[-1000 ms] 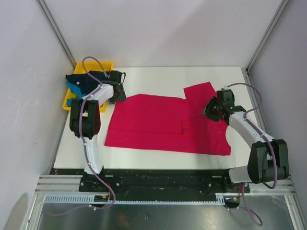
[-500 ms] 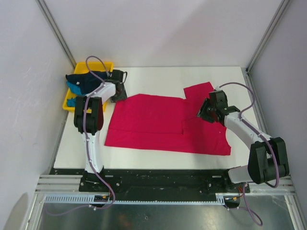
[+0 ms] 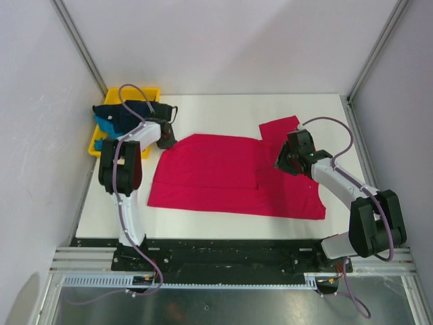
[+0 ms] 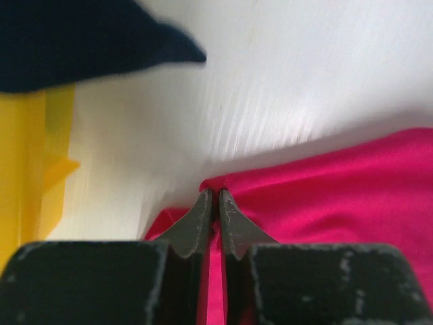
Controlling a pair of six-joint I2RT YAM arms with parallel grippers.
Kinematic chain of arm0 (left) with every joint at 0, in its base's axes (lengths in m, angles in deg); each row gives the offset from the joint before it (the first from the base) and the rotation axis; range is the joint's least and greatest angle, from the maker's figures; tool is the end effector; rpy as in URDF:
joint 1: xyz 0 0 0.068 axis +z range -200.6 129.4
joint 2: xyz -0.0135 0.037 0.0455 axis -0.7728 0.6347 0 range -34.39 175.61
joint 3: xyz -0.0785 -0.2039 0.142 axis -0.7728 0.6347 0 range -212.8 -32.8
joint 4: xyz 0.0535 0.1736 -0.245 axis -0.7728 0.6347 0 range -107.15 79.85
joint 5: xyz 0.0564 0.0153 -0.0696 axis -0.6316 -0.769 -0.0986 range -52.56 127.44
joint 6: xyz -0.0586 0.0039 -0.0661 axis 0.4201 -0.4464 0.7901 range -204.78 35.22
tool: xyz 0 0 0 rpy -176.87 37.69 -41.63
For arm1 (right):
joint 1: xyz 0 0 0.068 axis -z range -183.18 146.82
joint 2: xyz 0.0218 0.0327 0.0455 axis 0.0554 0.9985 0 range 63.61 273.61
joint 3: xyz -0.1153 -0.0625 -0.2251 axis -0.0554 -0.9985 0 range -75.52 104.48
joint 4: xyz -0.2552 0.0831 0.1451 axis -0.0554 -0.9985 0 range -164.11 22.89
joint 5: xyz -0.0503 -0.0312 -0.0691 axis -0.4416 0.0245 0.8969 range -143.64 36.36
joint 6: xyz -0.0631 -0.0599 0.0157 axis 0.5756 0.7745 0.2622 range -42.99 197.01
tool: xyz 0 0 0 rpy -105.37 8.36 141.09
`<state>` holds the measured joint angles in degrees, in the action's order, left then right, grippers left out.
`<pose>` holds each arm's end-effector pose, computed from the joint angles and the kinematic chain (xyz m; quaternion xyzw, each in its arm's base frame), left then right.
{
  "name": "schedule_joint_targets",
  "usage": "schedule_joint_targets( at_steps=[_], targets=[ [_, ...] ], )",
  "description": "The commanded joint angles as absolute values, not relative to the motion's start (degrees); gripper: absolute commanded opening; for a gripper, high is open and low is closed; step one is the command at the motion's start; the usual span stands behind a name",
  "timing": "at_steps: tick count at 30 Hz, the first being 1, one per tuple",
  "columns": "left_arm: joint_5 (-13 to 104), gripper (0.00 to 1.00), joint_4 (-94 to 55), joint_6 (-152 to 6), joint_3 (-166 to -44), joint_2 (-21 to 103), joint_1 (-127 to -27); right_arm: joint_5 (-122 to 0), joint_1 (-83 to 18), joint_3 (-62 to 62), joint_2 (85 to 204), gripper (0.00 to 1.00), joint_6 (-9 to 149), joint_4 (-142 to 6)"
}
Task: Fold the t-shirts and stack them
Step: Grap the side of the flattened tshirt furthest away from the robot with both arms
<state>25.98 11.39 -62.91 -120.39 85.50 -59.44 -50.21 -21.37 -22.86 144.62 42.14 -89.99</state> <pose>0.4934 -0.0608 0.0947 -0.1343 0.9539 0.0269 0.2671 0.3444 0.1082 0.1574 0.1465 0.9315 0.1230 0.3094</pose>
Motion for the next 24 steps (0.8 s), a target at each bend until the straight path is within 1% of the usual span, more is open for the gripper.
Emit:
schedule_joint_targets(
  at_steps=[1,4,7,10,15,19,21,24],
  targets=[
    [28.5,0.1,8.4,-64.2,-113.4,75.3,-61.4,-48.5,-21.5,-20.7,144.6,0.45,42.2,-89.9],
    [28.8,0.1,7.2,-64.9,-107.6,70.5,-63.9,-48.6,-21.3,-20.7,144.8,0.45,42.2,-89.7],
    [27.9,0.13,6.6,-65.5,-103.1,66.6,-67.2,-49.0,-20.8,-20.7,145.1,0.45,42.2,-89.2],
    [28.1,0.2,6.6,-64.8,-99.6,63.4,-70.5,-49.6,-20.2,-20.7,145.4,0.45,42.4,-88.8],
    [30.0,0.36,6.6,-63.4,-93.2,60.2,-73.4,-50.7,-19.4,-20.7,145.8,0.45,42.4,-88.2],
    [30.4,0.62,6.8,-62.9,-92.2,56.7,-73.5,-51.4,-19.3,-20.7,145.5,0.45,42.4,-87.8],
    [30.0,0.66,6.9,-62.6,-93.4,54.8,-72.9,-51.4,-19.2,-20.7,145.2,0.45,42.4,-87.8],
    [29.4,0.66,6.9,-61.0,-96.1,53.3,-70.8,-51.4,-19.1,-20.7,144.9,0.45,42.3,-87.9]
  ],
)
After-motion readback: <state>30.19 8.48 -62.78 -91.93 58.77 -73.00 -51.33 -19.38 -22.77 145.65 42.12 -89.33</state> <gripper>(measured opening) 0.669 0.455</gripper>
